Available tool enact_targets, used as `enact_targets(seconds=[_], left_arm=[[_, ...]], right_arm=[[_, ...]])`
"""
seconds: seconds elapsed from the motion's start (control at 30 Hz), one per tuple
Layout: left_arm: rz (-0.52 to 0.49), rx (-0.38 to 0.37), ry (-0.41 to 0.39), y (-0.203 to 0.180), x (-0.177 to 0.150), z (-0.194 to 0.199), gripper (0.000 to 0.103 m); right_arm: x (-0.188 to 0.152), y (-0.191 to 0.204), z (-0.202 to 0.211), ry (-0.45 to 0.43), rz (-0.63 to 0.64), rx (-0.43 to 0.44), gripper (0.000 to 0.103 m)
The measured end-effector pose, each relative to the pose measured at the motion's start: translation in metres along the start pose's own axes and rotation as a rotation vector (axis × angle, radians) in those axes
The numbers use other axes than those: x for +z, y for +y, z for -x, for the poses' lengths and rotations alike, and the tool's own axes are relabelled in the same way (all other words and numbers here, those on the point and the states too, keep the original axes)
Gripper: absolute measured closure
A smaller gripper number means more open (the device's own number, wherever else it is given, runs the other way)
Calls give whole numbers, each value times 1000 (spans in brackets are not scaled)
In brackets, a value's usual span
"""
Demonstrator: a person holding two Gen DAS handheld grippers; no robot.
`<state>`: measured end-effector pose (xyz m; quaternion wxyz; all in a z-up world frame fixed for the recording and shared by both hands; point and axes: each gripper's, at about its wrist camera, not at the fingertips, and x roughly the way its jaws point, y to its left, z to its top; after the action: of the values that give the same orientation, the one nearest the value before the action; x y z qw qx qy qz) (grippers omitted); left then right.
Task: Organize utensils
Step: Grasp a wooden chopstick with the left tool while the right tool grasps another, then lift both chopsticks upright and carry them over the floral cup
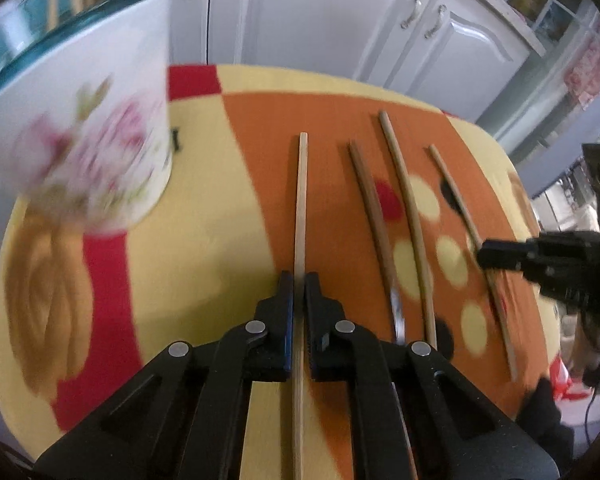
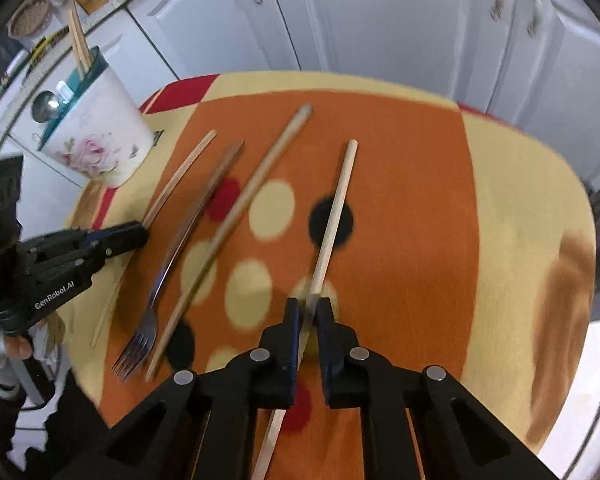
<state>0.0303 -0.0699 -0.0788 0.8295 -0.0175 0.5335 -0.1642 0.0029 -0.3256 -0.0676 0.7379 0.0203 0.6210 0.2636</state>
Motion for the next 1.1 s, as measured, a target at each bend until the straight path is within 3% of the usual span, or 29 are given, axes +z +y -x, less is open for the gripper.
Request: enact_targets(seconds=[0.13, 0.4, 0.5, 0.63, 0.7, 0.8, 1.1], left_arm=[[8, -1, 24, 3, -5, 6, 99], [5, 61, 9, -6, 29, -13, 69], [1, 90, -4, -12, 43, -23, 63], [-39, 129, -32, -18, 56, -34, 66], [-48, 129, -37, -17, 58, -34, 98], [17, 27, -23, -7, 57, -24, 99], [46, -56, -161, -1, 43, 57, 99]], right_arm=[[-1, -7, 5, -24, -51, 22, 91], [35, 1, -11, -47, -38, -66, 90], [47, 4, -16, -49, -24, -78, 90], [58, 8, -22, -49, 17, -79, 97], [61, 8, -22, -47, 11, -54, 97], [60, 10, -8, -77, 3, -9, 98], [48, 36, 59, -203, 51, 84, 98]])
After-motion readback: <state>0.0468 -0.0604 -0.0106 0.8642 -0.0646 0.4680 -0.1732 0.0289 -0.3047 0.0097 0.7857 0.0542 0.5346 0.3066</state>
